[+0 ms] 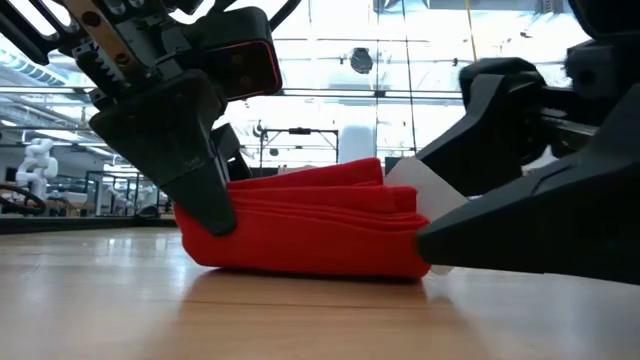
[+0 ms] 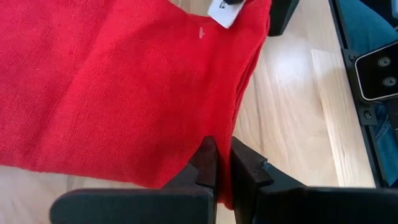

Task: Roll napkin
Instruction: Roll the red napkin

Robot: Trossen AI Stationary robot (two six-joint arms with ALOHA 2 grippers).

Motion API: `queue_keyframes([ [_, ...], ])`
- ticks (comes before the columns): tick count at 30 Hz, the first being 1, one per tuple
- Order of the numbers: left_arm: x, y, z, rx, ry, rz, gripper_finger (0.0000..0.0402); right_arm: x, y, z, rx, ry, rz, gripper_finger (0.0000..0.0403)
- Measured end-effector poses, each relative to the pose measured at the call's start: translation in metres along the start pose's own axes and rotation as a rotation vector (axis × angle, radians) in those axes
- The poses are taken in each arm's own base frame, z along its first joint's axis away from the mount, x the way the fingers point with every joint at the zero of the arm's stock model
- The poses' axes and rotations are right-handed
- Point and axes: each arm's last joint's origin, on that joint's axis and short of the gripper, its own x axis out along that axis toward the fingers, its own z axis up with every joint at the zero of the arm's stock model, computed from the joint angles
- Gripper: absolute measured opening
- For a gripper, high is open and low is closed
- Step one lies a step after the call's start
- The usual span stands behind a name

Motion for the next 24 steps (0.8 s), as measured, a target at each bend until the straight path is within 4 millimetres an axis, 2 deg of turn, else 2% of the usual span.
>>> queue_keyframes([
  [7, 0.0, 0.0, 0.0, 0.0, 0.001, 0.0, 0.002, 0.018, -0.011, 0.001, -0.003, 0.096, 0.045, 0.02],
  [12, 0.0, 0.0, 0.0, 0.0, 0.0, 0.0, 0.002, 0.024, -0.016, 0.004, -0.017, 0.103, 0.026, 0.0182],
  [15, 0.0, 0.0, 0.0, 0.0, 0.001, 0.0, 0.002, 0.025, -0.017, 0.002, 0.004, 0.116, 0.016, 0.0143],
  [21, 0.0, 0.0, 0.0, 0.0, 0.003, 0.002, 0.002, 0.025, -0.017, 0.0, 0.085, 0.127, 0.012, 0.0031],
  [24, 0.0, 0.0, 0.0, 0.001, -0.003, -0.002, 0.002, 0.025, -0.017, 0.001, 0.12, 0.126, 0.028, 0.0012],
])
